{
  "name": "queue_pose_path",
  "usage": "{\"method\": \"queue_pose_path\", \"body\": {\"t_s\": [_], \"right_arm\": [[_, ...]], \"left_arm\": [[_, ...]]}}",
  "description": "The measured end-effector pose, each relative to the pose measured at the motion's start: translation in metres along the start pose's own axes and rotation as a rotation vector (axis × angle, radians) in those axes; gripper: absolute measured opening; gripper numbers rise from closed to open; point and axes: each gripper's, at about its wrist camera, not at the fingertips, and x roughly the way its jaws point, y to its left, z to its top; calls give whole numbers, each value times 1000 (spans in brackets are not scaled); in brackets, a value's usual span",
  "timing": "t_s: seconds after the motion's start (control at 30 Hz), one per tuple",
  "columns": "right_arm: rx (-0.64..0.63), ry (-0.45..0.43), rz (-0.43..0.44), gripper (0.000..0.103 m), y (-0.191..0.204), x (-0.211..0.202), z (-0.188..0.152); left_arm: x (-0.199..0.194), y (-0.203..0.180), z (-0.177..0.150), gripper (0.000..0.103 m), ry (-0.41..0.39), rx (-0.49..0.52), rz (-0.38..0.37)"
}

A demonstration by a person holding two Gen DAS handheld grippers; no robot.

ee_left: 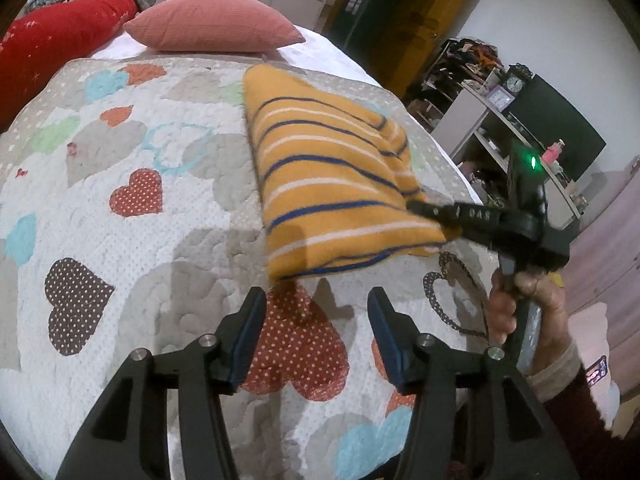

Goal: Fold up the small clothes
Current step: 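Fold the held sweater edge over the stack with the right gripper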

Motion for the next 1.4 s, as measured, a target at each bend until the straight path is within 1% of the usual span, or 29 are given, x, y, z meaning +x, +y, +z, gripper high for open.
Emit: {"method": "queue_pose_path", "body": {"t_s": [0.07,0.13,0.3,0.4,0.43,0.47,0.5,0.53,0.57,0.6,0.63,0.67,0.7,0.73,0.77,0.87,0.97,1.0,1.03,1.07,1.1,1.13,1.17,1.2,1.23,1.27,1.3,1.33,1.4], "right_arm": [[85,-3,66,3,-19,0,-7],[122,-7,105,3,-27,1,-9],[143,-1,134,2,-32,3,-7],[113,-16,140,2,-33,-2,-10],[99,-20,135,3,-31,-5,-12],[85,-30,129,8,-28,-14,-14],[77,-49,129,9,-25,-22,-13],[67,-82,136,17,-22,-34,-10],[57,-112,142,30,-20,-45,-9],[49,-143,144,39,-20,-54,-4],[44,-175,132,59,-21,-63,1],[43,-193,117,73,-22,-66,7],[41,-202,100,76,-24,-66,14],[39,-194,81,77,-27,-61,22],[38,-174,65,77,-28,-53,29],[48,-79,39,77,-35,-16,49],[48,-35,31,77,-39,16,62],[58,-24,50,78,-41,26,65],[75,-21,81,80,-43,35,67],[87,-31,104,81,-43,39,68],[94,-37,128,80,-42,41,69],[111,-27,184,72,-40,47,69],[139,-5,244,50,-38,53,70],[175,10,295,44,-36,58,71],[193,2,318,40,-31,59,71],[189,-6,323,37,-25,58,73],[181,-14,334,36,-18,55,75],[165,-22,366,35,-7,50,77],[133,-38,416,35,10,42,78]], "left_arm": [[-1,4,1,52,-1,-13,5],[-2,11,3,53,0,-40,0],[-5,31,10,61,-8,-115,-6],[-7,42,16,64,-17,-139,-5],[-7,47,19,65,-21,-145,-5],[-7,50,21,66,-25,-148,-5],[-8,54,25,69,-31,-149,-7],[-7,59,30,71,-38,-151,-11],[-6,63,37,76,-45,-152,-17],[-4,66,42,82,-50,-151,-24],[1,71,52,85,-51,-146,-38],[9,75,61,86,-48,-142,-48],[14,77,67,86,-46,-141,-55],[23,80,76,86,-42,-143,-74],[34,83,84,87,-29,-144,-106],[68,88,104,88,23,-154,-170],[105,87,117,90,98,-157,-259],[117,84,119,94,126,-152,-295],[129,80,119,95,158,-146,-334],[141,75,118,97,185,-141,-361],[147,70,117,98,190,-127,-359],[147,65,117,98,177,-105,-356],[146,61,119,87,176,-99,-384],[144,60,120,78,179,-110,-383],[137,61,124,74,165,-120,-381],[126,62,129,64,143,-120,-393],[114,64,134,61,126,-121,-400],[102,65,138,61,104,-120,-397],[74,64,149,61,55,-85,-353]]}}
